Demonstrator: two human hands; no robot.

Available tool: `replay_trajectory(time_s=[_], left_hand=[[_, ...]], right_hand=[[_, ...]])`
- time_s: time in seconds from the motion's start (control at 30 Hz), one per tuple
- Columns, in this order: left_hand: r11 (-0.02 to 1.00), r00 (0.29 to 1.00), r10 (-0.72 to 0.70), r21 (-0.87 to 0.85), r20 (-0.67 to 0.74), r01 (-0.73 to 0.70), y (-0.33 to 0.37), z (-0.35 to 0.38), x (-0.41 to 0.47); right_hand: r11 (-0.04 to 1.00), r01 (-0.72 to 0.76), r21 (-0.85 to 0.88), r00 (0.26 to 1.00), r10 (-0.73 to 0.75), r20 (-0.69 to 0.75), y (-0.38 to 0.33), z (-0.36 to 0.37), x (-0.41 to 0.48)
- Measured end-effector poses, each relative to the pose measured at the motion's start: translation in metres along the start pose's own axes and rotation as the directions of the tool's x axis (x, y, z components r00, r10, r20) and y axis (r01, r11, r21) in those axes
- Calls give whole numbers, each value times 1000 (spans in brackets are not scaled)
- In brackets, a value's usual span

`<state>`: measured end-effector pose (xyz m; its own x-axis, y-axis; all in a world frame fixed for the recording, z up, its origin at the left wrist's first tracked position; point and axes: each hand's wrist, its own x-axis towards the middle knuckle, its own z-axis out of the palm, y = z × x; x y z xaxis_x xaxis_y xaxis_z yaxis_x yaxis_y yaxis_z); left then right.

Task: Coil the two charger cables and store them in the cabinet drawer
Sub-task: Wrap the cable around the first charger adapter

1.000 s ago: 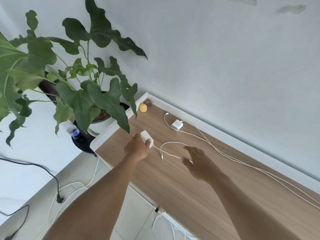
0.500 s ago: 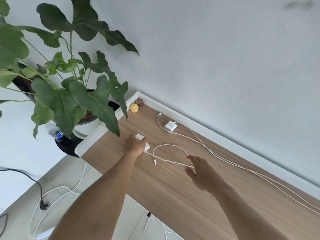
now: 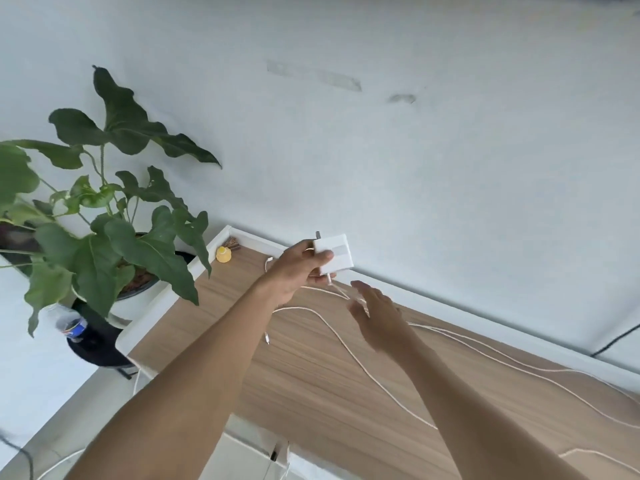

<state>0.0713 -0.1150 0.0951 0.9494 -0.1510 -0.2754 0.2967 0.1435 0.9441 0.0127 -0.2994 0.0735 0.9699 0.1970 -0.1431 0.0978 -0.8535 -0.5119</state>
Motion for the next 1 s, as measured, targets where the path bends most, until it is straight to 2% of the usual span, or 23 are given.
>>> replay_trajectory(time_s=[0.13, 0.2, 0.33, 0.47, 0.63, 0.73, 0.9, 1.0], left_hand=[[998, 987, 60, 28, 152, -65, 38, 52, -31], [995, 976, 81, 34, 205, -89, 54, 81, -49], [986, 917, 88, 99, 390, -137, 79, 137, -87], [928, 823, 37, 287, 567, -239, 90, 192, -127], [853, 771, -27, 416, 636, -313, 78, 245, -175], [848, 716, -99, 435, 691, -302, 65, 266, -202], [819, 606, -181, 459, 775, -343, 46, 289, -241], [797, 570, -227, 487, 790, -357, 42, 302, -255]], right_hand=[[998, -50, 27, 995, 52, -88, 2, -50, -42], [995, -39, 95, 990, 51, -130, 10, -74, -72], [985, -19, 172, 979, 53, -197, 31, -114, -132], [990, -47, 130, 968, 77, -238, 57, -151, -185], [993, -98, 63, 954, 112, -277, 79, -191, -250], [991, -116, 73, 962, 130, -239, 82, -209, -284], [948, -241, 206, 969, 248, -4, 91, -230, -344], [937, -296, 186, 955, 288, 71, 89, -244, -365]])
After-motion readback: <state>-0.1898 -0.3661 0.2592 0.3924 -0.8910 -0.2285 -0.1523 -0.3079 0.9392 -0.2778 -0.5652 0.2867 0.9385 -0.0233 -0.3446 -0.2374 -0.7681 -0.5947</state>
